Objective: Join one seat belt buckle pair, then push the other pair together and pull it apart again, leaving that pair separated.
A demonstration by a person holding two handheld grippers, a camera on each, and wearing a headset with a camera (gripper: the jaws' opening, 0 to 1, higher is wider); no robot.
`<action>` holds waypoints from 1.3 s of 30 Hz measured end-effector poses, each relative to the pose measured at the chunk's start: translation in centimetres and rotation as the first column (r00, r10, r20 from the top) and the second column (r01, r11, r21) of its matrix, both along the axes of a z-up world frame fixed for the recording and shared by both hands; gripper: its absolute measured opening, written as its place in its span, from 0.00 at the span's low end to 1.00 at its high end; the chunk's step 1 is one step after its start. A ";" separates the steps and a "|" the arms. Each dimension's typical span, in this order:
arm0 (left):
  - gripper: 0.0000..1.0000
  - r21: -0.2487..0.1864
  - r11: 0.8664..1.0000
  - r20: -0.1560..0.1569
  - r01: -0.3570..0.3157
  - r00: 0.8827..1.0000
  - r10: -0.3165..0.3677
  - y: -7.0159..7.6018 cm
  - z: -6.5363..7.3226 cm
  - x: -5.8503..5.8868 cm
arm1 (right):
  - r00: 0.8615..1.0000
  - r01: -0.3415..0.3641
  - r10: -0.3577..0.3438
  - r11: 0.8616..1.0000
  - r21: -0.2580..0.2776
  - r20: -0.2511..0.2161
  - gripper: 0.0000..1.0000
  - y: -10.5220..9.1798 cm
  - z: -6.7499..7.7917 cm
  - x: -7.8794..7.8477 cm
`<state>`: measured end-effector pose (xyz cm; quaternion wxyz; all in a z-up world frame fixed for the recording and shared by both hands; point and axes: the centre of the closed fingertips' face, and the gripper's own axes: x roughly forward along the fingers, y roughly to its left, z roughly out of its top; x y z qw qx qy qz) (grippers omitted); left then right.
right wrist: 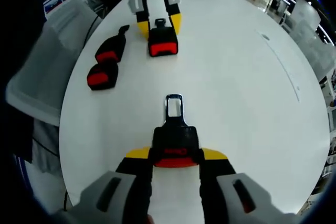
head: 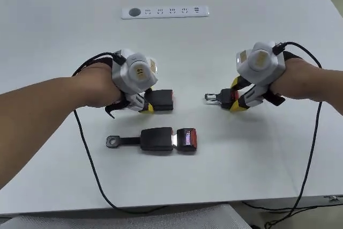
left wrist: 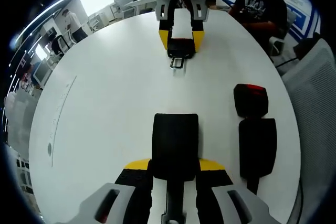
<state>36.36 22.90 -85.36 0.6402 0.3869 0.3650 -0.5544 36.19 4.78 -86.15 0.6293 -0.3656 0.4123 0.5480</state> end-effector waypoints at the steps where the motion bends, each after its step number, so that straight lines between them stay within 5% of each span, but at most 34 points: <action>1: 0.32 0.001 1.000 0.000 0.001 1.000 -0.001 0.0 0.0 0.0 | 1.000 0.001 -0.001 1.000 0.003 0.002 0.34 0.4 0.1 -0.1; 32: 0.31 0.038 0.999 -0.005 -0.006 1.000 0.006 -0.2 0.0 -0.1 | 0.999 -0.038 0.036 0.997 0.069 0.030 0.35 8.4 0.6 -1.0; 39: 0.31 0.041 0.999 -0.008 -0.006 1.000 0.006 -0.1 -0.1 0.0 | 0.998 -0.046 0.044 0.997 0.060 0.040 0.34 8.1 0.7 -0.8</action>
